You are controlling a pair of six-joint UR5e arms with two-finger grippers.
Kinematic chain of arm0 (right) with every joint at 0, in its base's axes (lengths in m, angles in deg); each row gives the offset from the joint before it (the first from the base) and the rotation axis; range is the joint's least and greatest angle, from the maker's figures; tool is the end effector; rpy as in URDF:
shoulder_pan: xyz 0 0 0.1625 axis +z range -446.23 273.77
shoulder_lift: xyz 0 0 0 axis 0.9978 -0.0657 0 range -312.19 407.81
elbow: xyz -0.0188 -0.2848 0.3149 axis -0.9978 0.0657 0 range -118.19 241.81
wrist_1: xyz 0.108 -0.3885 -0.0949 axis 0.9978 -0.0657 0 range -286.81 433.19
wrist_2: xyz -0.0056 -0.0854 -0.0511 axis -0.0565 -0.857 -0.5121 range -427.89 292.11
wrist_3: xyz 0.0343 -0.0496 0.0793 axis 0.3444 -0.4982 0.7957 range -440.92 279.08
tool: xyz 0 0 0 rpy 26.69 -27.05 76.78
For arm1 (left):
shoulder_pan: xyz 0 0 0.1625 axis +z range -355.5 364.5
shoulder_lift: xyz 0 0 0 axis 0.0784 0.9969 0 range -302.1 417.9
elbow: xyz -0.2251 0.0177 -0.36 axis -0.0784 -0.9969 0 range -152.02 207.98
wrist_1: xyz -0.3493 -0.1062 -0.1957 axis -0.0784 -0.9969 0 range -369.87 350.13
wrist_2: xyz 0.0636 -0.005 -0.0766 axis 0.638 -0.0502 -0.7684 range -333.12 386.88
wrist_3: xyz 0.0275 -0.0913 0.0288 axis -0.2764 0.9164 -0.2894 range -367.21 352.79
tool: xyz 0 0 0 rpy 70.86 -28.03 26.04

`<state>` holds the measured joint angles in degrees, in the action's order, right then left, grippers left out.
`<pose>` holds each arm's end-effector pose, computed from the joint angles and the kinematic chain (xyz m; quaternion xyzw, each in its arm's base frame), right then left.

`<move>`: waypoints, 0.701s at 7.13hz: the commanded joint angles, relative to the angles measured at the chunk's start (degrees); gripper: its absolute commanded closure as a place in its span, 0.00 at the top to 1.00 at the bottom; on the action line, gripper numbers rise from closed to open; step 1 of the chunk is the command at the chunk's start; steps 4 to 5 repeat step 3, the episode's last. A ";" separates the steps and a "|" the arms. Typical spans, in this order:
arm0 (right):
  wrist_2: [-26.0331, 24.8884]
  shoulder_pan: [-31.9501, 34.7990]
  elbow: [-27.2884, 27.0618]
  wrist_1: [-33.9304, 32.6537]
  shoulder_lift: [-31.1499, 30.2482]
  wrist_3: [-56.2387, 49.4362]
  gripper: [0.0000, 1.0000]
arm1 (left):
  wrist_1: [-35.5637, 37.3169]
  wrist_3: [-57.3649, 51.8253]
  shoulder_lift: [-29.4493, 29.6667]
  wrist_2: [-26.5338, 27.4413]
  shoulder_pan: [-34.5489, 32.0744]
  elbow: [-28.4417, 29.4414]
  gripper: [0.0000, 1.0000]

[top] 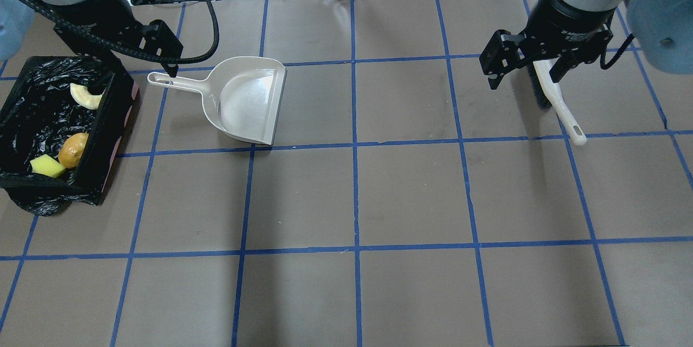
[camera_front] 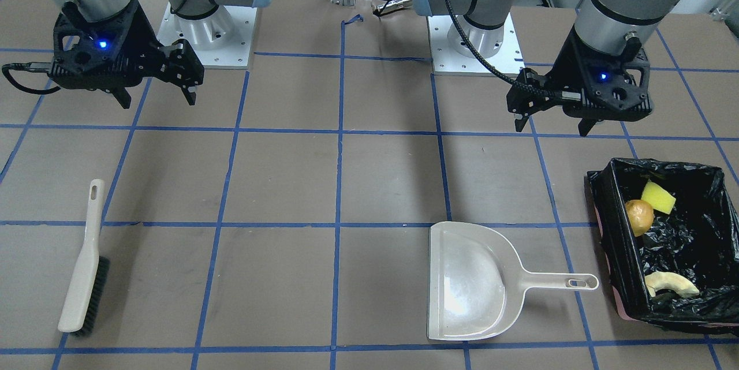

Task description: Sweep and dump trash into bin

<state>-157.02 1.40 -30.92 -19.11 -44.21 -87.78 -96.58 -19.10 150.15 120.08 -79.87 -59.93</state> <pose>0.1149 -0.4847 0.4855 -0.0392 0.9991 -0.0145 0.0065 -0.0766 -0.5239 0.4923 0.0538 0.9978 -0.0227 0.0318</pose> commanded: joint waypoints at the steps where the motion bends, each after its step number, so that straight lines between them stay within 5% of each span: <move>1: 0.01 0.00 0.00 0.01 0.00 0.00 1.00 | 0.05 0.02 -0.57 -0.12 0.00 -1.21 1.00; 5: 0.01 0.00 0.00 0.01 -0.09 0.00 1.00 | 0.23 -0.15 -1.54 -0.13 0.09 -2.18 1.00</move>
